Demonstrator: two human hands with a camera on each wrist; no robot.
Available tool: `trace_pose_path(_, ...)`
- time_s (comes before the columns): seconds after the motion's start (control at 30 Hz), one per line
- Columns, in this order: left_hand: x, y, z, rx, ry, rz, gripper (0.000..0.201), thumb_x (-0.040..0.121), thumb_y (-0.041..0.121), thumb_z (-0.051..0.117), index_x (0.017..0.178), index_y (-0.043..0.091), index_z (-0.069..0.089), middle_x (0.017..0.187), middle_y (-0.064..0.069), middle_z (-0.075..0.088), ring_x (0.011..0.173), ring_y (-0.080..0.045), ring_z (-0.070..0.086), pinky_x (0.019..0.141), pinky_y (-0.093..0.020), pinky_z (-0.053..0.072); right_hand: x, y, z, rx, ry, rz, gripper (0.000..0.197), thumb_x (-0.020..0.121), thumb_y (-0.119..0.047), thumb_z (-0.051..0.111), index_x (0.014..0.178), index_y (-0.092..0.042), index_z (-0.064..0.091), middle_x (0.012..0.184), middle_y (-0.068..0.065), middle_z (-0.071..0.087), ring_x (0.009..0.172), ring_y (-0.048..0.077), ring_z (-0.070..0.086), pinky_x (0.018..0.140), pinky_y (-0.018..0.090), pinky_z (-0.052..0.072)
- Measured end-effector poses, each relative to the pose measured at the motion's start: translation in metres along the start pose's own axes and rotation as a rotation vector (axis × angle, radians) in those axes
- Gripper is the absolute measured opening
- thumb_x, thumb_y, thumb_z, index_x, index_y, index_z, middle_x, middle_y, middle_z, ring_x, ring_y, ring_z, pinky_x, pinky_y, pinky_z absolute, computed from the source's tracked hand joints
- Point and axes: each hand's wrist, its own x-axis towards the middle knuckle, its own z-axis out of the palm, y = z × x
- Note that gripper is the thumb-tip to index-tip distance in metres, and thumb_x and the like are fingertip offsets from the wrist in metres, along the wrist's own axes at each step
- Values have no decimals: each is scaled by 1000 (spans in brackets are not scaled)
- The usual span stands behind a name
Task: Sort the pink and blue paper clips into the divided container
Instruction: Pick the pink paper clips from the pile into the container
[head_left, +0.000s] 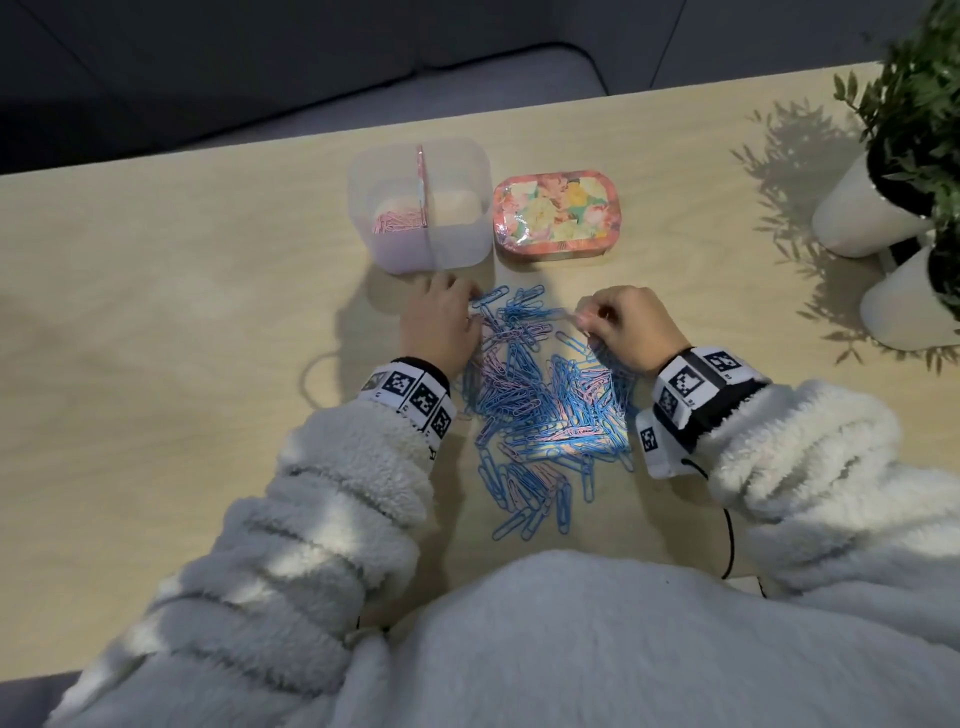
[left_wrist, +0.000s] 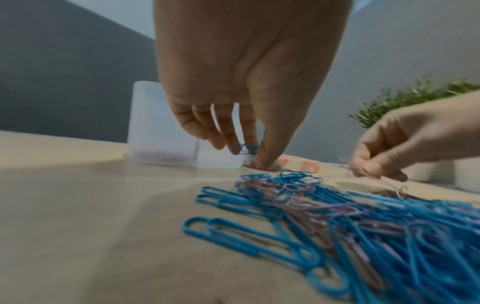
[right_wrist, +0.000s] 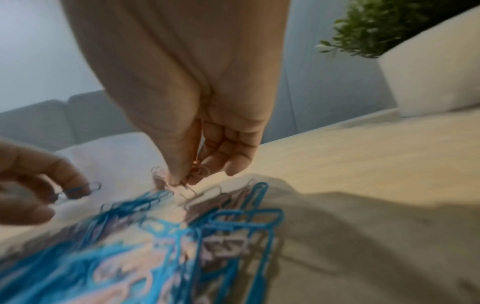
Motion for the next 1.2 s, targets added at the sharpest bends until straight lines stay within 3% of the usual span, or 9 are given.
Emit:
trace_pose_path(0.1, 3, 21, 4, 73, -22, 182, 29, 85, 23, 56, 113, 16, 58, 116, -7, 56, 111, -29, 46, 90, -38, 34, 0, 10, -11, 237, 73, 135, 11, 84, -10, 64, 87, -2, 69, 85, 17, 70, 72, 18, 58, 78, 35, 50)
trace_pose_path(0.2, 9, 37, 14, 150, -97, 250, 25, 89, 28, 51, 110, 18, 58, 118, -4, 56, 112, -27, 46, 90, -38, 32, 0, 18, -19, 417, 60, 249, 14, 86, -4, 60, 76, -12, 65, 69, 10, 60, 58, 8, 51, 66, 28, 47)
trace_pose_path(0.33, 19, 38, 19, 126, -146, 198, 20, 92, 22, 46, 105, 16, 60, 114, -7, 56, 107, -29, 50, 90, -38, 33, -6, 16, -25, 843, 30, 413, 25, 90, 5, 46, 70, -7, 55, 45, 3, 59, 39, 13, 57, 40, 17, 47)
trace_pose_path(0.57, 20, 20, 10, 188, -81, 146, 20, 91, 24, 49, 106, 16, 59, 117, -8, 54, 111, -30, 44, 91, -39, 34, -16, 11, -30, 1288, 19, 467, 34, 89, -6, 22, 73, -7, 52, 48, 0, 61, 38, 12, 53, 40, 17, 45)
trace_pose_path(0.67, 16, 42, 15, 162, -124, 259, 22, 92, 26, 46, 107, 18, 59, 117, -4, 56, 114, -28, 45, 93, -38, 32, -14, 16, -26, 1178, 29, 533, 39, 94, -29, 40, 59, -14, 46, 40, -1, 49, 33, 14, 40, 36, 15, 32)
trace_pose_path(0.8, 15, 83, 37, 3, -270, 301, 25, 89, 37, 52, 105, 20, 60, 112, -3, 59, 109, -25, 51, 94, -39, 34, -17, 29, -15, 1013, 126, 482, 47, 90, -15, 57, 45, -13, 41, 34, 0, 39, 31, 12, 25, 36, 11, 17)
trace_pose_path(0.9, 17, 99, 47, -39, -305, 308, 28, 87, 36, 57, 106, 16, 60, 110, -6, 59, 104, -27, 52, 89, -39, 36, -25, 30, -20, 923, 171, 480, 38, 88, -8, 59, 51, -12, 51, 32, -3, 42, 26, 9, 28, 34, 8, 20)
trace_pose_path(1.03, 20, 99, 46, -53, -283, 268, 14, 88, 9, 50, 97, 11, 61, 100, -11, 62, 94, -31, 57, 82, -40, 43, -30, 43, -18, 753, 218, 439, 24, 83, -3, 63, 63, -9, 53, 34, -4, 48, 27, 9, 36, 36, 10, 29)
trace_pose_path(1.2, 16, 71, 21, -365, -180, 153, 9, 86, 10, 53, 90, 8, 61, 89, -9, 68, 86, -28, 60, 76, -35, 46, -25, 59, -8, 414, 192, 445, 19, 64, -38, 68, 59, -20, 62, 58, 15, 62, 51, 28, 55, 53, 37, 46)
